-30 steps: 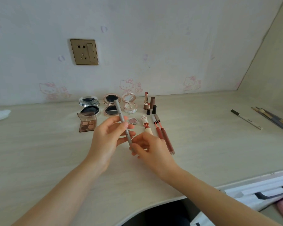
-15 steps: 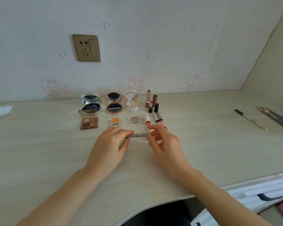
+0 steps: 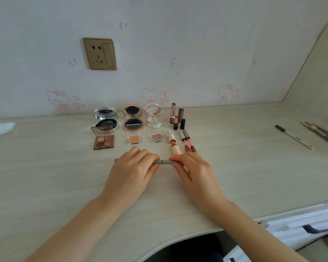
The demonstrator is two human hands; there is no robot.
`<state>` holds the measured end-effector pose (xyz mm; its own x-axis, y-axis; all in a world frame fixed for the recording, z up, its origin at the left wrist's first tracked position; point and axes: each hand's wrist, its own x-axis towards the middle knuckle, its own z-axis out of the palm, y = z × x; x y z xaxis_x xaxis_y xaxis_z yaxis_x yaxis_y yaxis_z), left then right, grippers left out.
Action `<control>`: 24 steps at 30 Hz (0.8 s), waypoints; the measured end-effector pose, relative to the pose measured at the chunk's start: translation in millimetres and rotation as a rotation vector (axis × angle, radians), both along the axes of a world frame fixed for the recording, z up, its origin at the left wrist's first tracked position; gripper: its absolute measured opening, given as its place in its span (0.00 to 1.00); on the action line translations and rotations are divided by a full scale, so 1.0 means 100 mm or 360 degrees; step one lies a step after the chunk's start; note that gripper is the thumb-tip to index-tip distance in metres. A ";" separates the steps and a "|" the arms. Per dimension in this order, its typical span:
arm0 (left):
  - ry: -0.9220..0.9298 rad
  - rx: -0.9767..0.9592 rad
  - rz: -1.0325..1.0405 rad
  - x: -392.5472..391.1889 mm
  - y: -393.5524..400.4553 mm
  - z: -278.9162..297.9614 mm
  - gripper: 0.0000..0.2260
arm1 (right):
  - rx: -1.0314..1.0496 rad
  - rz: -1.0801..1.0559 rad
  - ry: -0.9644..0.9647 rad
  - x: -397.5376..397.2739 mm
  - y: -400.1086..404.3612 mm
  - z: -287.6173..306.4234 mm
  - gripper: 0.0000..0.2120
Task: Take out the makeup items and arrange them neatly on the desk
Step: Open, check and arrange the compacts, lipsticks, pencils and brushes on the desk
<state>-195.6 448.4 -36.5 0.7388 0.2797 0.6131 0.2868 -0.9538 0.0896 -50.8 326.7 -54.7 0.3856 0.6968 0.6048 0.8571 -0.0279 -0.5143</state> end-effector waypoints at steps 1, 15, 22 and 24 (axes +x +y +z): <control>0.0001 0.0003 -0.0023 0.01 -0.02 0.00 0.11 | -0.0006 -0.0005 0.0019 -0.01 0.00 0.00 0.08; -0.0032 0.0193 -0.0041 0.06 -0.04 -0.04 0.15 | -0.0050 0.0056 -0.0058 -0.04 -0.03 0.02 0.10; 0.0127 0.0113 -0.0025 0.03 0.00 -0.04 0.19 | -0.0031 0.0132 -0.0055 -0.02 -0.04 0.04 0.07; 0.0151 0.0088 -0.0053 0.01 0.03 -0.03 0.18 | -0.0048 0.0164 -0.0018 -0.02 -0.05 0.03 0.08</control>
<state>-194.4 451.6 -40.0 0.8024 0.2220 0.5539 0.2598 -0.9656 0.0106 -52.9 321.6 -51.6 0.3040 0.7503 0.5871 0.8621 0.0456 -0.5047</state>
